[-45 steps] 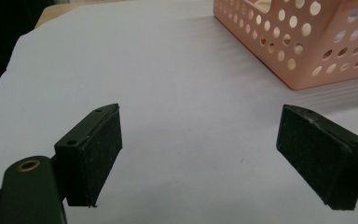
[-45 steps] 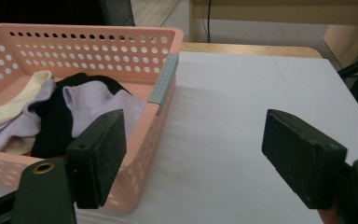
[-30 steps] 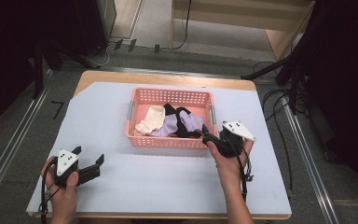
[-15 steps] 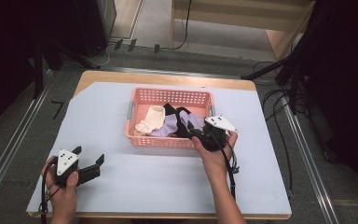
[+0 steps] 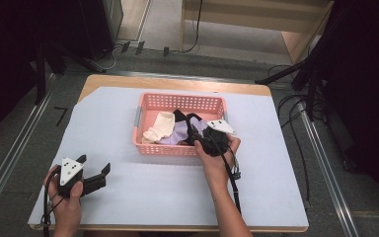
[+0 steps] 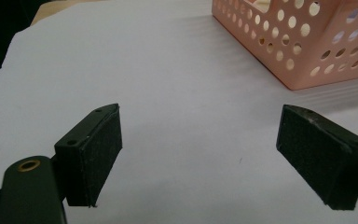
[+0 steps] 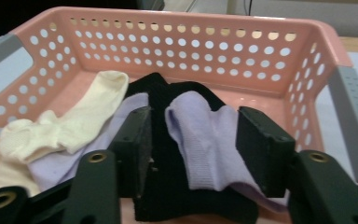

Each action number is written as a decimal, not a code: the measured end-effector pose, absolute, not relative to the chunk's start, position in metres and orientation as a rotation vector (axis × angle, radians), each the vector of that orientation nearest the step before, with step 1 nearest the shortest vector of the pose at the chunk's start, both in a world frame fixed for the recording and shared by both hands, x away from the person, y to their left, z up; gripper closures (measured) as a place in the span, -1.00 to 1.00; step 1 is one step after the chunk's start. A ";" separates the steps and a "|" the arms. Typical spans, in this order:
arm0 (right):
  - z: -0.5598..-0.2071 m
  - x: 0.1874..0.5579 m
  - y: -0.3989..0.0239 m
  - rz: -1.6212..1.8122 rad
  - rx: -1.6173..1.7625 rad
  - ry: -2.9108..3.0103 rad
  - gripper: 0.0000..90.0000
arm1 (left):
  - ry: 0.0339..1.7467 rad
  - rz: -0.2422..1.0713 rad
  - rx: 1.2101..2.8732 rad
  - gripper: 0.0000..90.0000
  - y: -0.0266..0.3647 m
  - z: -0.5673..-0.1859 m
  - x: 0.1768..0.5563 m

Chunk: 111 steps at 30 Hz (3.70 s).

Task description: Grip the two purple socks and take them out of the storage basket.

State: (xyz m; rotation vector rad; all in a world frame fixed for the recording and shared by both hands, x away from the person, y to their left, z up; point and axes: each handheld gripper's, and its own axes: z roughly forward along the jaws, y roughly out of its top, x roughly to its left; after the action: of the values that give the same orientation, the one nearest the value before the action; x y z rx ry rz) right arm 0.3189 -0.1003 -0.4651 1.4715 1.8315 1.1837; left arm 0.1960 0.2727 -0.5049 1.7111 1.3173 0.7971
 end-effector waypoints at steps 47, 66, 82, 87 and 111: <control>-0.465 0.354 -0.062 1.192 1.718 2.023 0.95 | 1.333 0.782 1.717 -0.67 0.273 -0.505 0.199; -0.437 0.344 -0.093 1.308 1.478 1.857 0.79 | 1.334 0.781 1.719 -0.67 0.273 -0.505 0.199; -0.463 0.356 -0.090 1.025 1.684 2.078 0.21 | 1.337 0.780 1.721 -0.67 0.273 -0.505 0.199; -0.466 0.359 -0.090 1.036 1.713 2.046 0.19 | 1.336 0.783 1.722 -0.67 0.273 -0.505 0.199; -0.452 0.327 -0.123 1.381 1.494 1.835 0.90 | 1.341 0.782 1.723 -0.67 0.272 -0.505 0.199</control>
State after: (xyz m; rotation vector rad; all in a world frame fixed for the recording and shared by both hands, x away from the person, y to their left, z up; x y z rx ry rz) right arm 0.3274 -0.1233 -0.4518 1.4940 1.8348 1.3814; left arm 0.1991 0.2724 -0.5054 1.7227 1.3413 0.7816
